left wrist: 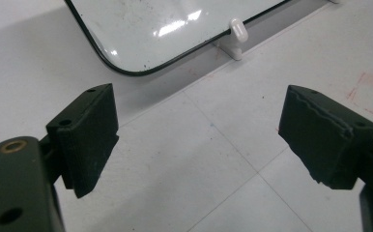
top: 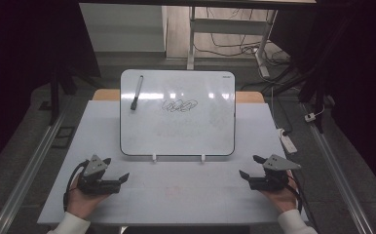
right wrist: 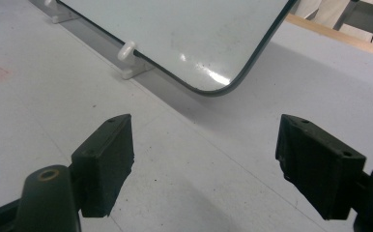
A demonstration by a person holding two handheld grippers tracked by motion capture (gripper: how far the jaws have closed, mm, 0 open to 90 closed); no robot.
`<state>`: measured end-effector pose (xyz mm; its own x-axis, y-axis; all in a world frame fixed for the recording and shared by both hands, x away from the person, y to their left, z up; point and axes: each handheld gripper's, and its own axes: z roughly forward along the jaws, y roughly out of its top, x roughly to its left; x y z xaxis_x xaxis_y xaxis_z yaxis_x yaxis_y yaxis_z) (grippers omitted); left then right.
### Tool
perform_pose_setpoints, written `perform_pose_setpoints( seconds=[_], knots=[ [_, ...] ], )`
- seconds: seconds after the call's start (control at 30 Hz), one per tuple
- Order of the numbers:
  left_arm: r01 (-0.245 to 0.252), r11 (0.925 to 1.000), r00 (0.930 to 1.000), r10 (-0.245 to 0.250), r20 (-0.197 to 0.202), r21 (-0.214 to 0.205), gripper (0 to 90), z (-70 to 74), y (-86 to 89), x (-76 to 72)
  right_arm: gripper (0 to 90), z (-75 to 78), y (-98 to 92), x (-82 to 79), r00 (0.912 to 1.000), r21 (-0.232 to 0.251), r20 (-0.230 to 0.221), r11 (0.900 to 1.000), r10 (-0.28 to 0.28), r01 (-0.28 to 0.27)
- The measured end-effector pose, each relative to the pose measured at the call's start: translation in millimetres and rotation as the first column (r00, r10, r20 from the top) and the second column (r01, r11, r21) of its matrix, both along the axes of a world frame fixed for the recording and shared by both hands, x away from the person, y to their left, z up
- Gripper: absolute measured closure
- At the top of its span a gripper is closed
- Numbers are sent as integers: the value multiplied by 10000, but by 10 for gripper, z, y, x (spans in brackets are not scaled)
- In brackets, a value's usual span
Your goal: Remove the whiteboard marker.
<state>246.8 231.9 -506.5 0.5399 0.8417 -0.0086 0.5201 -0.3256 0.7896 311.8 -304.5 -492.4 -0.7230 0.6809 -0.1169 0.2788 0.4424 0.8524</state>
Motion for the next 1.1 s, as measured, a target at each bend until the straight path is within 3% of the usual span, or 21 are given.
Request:
perform_pose_setpoints(
  seconds=[0.17,0.73,0.93,1.1],
  knots=[
    [-36,10000,10000,36,-31,27,155,-3,-1,-2,219,-24,19,9,10000,-165,-25,9999,29,-29],
    [-62,9999,10000,62,-2,82,165,43,-21,-10,239,-4,67,13,10000,-84,-4,10000,-32,32],
    [-98,9998,9999,97,99,176,165,160,-59,30,240,-4,73,18,10000,-31,-23,10000,-18,18],
    [-53,9996,9997,47,226,267,170,388,-113,128,248,0,111,31,10000,-84,-33,9999,75,-75]
  ],
)
